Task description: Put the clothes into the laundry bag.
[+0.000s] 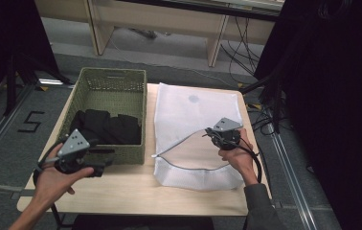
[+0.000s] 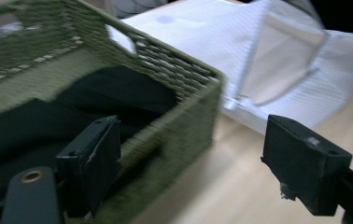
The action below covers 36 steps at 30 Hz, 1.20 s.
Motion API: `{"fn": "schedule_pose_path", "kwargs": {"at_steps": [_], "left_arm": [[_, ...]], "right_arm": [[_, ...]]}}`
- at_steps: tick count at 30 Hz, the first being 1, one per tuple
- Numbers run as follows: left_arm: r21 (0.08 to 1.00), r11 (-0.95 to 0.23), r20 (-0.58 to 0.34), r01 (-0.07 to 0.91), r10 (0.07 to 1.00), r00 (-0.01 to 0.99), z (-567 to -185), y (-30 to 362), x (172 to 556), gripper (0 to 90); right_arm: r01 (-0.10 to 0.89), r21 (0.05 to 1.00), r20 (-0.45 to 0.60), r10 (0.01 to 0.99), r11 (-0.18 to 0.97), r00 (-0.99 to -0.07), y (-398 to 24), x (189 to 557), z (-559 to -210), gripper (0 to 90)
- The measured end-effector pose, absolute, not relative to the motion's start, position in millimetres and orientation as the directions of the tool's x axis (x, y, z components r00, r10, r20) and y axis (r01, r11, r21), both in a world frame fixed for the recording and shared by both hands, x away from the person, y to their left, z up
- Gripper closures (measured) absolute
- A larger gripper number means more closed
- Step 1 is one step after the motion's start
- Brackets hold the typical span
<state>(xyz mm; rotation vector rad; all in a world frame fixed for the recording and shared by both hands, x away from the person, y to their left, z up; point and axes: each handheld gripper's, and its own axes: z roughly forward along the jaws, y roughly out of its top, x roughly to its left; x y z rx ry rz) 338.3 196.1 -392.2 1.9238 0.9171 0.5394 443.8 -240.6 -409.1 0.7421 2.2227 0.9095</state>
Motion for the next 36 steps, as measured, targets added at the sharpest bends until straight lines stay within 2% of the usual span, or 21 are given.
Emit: {"fn": "schedule_pose_path", "kwargs": {"at_steps": [3,4,5,6,9,10,12,15,16,18,23,24,29,30,32,35,36], "left_arm": [[0.859,-0.317,0.001,0.402,0.786,0.618,-384.8,201.5,353.2,16.9],[0.840,-0.332,-0.002,0.430,0.789,0.614,-378.4,205.6,369.5,15.5],[0.840,-0.332,-0.002,0.430,0.789,0.614,-378.4,205.6,369.5,15.6],[0.815,-0.373,0.009,0.444,0.774,0.633,-372.5,210.1,390.1,15.7],[0.806,-0.387,0.022,0.447,0.774,0.633,-371.0,212.5,408.2,15.5],[0.783,-0.406,0.016,0.471,0.770,0.638,-369.7,215.5,426.2,15.2],[0.775,-0.410,0.015,0.480,0.772,0.635,-370.0,215.7,434.8,15.3],[0.772,-0.402,-0.019,0.492,0.759,0.651,-374.9,210.8,456.8,15.3],[0.770,-0.409,-0.041,0.489,0.734,0.678,-378.1,204.7,469.8,16.5],[0.770,-0.415,-0.027,0.485,0.738,0.675,-379.8,200.6,475.7,14.9],[0.719,-0.447,-0.029,0.532,0.745,0.666,-397.5,182.7,494.0,15.0],[0.682,-0.471,-0.034,0.560,0.744,0.667,-406.4,178.3,500.2,15.4],[0.624,-0.505,0.051,0.596,0.788,0.614,-423.0,175.5,509.1,15.8],[0.605,-0.512,0.073,0.610,0.798,0.598,-433.4,179.5,516.1,13.6],[0.591,-0.438,-0.003,0.677,0.838,0.545,-439.6,186.0,522.5,13.9],[0.591,-0.424,0.023,0.686,0.859,0.512,-446.1,193.1,527.0,13.3],[0.547,-0.421,0.026,0.723,0.872,0.488,-448.2,198.3,528.8,12.0]], "right_arm": [[0.254,0.752,-0.332,0.682,0.608,-0.652,-241.5,445.0,-409.2,89.5],[0.252,0.756,-0.332,0.686,0.604,-0.647,-241.6,444.8,-409.8,89.5],[0.252,0.756,-0.332,0.686,0.604,-0.647,-241.6,444.8,-409.8,89.5],[0.248,0.752,-0.338,0.679,0.611,-0.652,-241.5,444.7,-410.7,89.5],[0.277,0.753,-0.313,0.696,0.597,-0.647,-240.3,443.0,-413.1,89.4],[0.257,0.744,-0.333,0.675,0.617,-0.659,-241.1,444.4,-413.5,89.3],[0.252,0.747,-0.338,0.678,0.615,-0.653,-241.9,445.9,-413.8,89.3],[0.270,0.757,-0.321,0.699,0.595,-0.639,-242.1,445.3,-414.4,89.3],[0.249,0.746,-0.345,0.678,0.618,-0.649,-244.1,445.6,-413.5,89.3],[0.253,0.750,-0.338,0.684,0.611,-0.647,-244.5,445.7,-414.9,89.3],[0.268,0.748,-0.333,0.693,0.607,-0.640,-245.8,445.9,-416.6,89.2],[0.260,0.745,-0.339,0.685,0.614,-0.645,-246.0,446.5,-416.6,89.1],[0.255,0.743,-0.342,0.679,0.618,-0.649,-245.4,446.6,-416.5,89.2],[0.263,0.738,-0.342,0.680,0.622,-0.649,-244.5,447.0,-417.4,89.2],[0.268,0.737,-0.340,0.683,0.620,-0.646,-242.3,445.7,-418.3,89.1],[0.270,0.738,-0.341,0.688,0.618,-0.640,-241.6,445.4,-418.0,89.1],[0.269,0.736,-0.344,0.686,0.621,-0.642,-241.9,445.2,-417.9,89.1]]}}
